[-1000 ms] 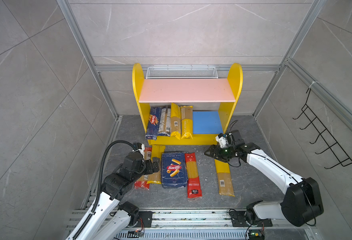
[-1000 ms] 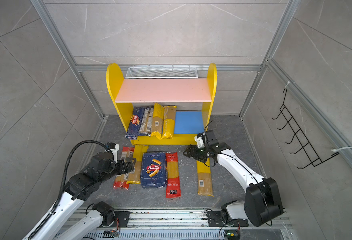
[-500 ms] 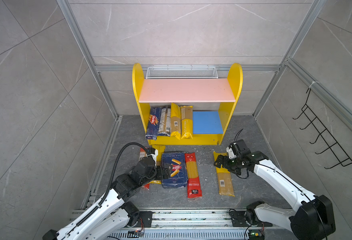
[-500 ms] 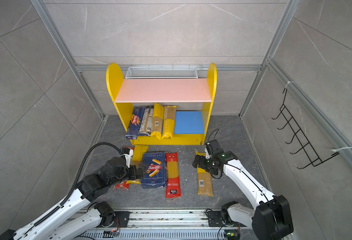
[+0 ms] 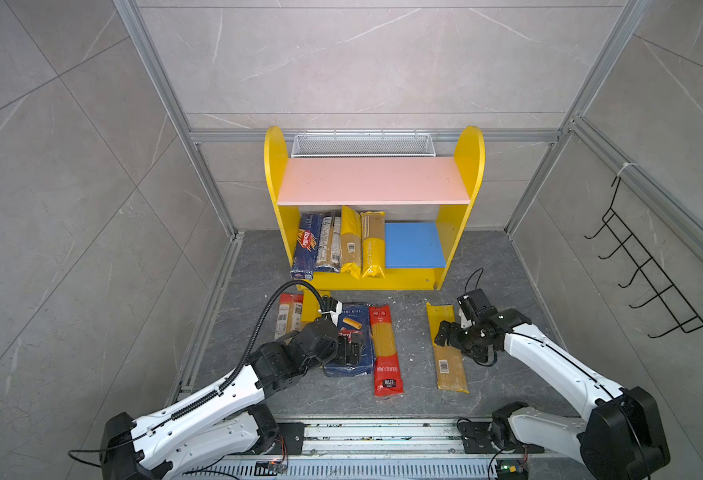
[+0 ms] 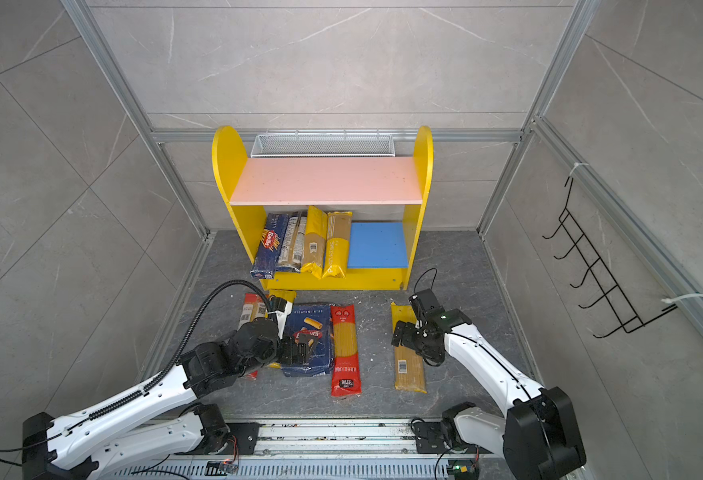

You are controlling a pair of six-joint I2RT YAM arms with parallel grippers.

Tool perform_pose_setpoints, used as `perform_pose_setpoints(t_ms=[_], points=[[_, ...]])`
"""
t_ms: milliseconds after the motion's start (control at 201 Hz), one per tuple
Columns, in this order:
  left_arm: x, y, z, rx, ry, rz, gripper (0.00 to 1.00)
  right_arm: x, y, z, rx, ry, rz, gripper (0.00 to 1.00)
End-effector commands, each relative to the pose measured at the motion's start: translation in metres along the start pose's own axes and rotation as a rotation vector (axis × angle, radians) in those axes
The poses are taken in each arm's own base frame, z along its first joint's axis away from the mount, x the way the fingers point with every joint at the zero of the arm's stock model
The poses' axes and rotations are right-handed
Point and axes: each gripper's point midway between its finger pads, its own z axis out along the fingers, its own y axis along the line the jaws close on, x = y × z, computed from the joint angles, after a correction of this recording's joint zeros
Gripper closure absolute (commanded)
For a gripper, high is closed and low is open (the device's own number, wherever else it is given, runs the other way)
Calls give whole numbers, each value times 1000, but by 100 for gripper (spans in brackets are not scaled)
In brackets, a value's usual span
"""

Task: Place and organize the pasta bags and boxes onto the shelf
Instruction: 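Lower the right gripper onto the yellow-and-clear spaghetti bag on the floor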

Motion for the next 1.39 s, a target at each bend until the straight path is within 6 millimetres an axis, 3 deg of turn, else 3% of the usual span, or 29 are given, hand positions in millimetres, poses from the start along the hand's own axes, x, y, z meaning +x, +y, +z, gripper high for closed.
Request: perform_pose_setpoints(t_ms=[0,493,1016,1385], points=[[-22,-20,-5,46,-57,6,0,4,-13,8,52,6,28,3],[-14,-67,18,83,-5,95,0,14,-21,29,63,44,6,3],[-11,-58,22,35,-8,113,0,17,-18,47,40,76,-4,5],[-6,-53,24,32,-11,123,0,21,-27,53,77,80,9,5]])
